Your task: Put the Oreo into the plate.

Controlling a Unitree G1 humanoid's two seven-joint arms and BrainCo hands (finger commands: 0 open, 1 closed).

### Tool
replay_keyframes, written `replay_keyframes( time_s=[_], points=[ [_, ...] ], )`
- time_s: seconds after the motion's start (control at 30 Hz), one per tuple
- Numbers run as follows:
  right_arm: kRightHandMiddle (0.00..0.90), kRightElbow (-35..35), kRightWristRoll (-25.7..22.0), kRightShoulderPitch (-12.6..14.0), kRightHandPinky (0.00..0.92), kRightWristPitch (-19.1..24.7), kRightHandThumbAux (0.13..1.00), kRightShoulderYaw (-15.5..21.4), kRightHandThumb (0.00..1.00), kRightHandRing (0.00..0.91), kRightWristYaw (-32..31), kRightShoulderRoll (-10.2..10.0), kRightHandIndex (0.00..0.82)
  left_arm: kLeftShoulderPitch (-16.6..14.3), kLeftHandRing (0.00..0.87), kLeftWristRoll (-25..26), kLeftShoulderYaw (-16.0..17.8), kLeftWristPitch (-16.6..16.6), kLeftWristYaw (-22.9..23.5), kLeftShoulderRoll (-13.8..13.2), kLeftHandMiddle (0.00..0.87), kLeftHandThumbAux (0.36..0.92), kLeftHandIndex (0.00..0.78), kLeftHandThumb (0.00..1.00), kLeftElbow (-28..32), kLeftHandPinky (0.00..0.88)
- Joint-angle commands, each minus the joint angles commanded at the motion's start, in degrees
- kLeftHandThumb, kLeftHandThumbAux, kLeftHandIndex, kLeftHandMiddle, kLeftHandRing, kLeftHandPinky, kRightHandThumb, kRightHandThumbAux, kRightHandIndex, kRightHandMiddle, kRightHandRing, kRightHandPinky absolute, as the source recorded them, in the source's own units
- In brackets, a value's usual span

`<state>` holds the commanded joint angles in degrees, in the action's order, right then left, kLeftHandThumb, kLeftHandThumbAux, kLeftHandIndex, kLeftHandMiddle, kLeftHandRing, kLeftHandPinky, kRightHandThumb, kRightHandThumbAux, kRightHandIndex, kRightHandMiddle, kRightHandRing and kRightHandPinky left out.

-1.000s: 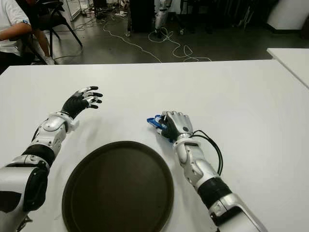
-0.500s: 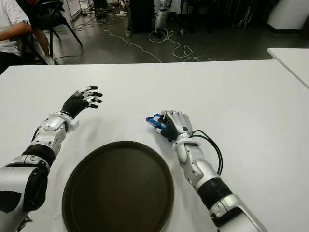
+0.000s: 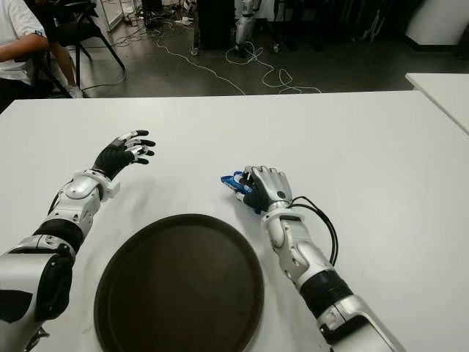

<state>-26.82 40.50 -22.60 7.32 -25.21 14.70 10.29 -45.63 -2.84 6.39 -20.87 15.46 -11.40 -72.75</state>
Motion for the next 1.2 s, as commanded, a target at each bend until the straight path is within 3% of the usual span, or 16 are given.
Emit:
replay_keyframes(
  time_s=[0.53,0.9,1.07,1.2],
  points=[
    [0.690,-0.3,0.9,-0.3,0.693,-0.3,0.735,-0.3,0.678,0.702,0.4,0.4,0.429,-0.1,0.304,-0.1,-0.1,0.0,0.1,0.0,0.290,0.647,0.181,0.092,-0.3,0.340],
    [0.656,2.4,1.3,-2.6,0.669,0.4,0.736,0.9,0.677,0.679,-0.4,1.8,0.427,-0.3,0.302,-0.2,-0.1,0.1,0.3,-0.1,0.293,0.663,0.185,0.093,-0.4,0.337],
    [0.690,3.9,1.3,-3.0,0.692,0.4,0.735,1.5,0.678,0.703,-0.3,1.9,0.429,-0.3,0.306,-0.3,-0.2,0.1,0.2,0.0,0.299,0.657,0.192,0.086,-0.5,0.336],
    [0.709,3.7,1.1,-5.1,0.705,-0.3,0.735,2.2,0.679,0.718,0.3,2.3,0.430,-0.4,0.310,-0.5,-0.4,0.1,0.1,-0.1,0.301,0.658,0.198,0.080,-0.5,0.338]
  ],
)
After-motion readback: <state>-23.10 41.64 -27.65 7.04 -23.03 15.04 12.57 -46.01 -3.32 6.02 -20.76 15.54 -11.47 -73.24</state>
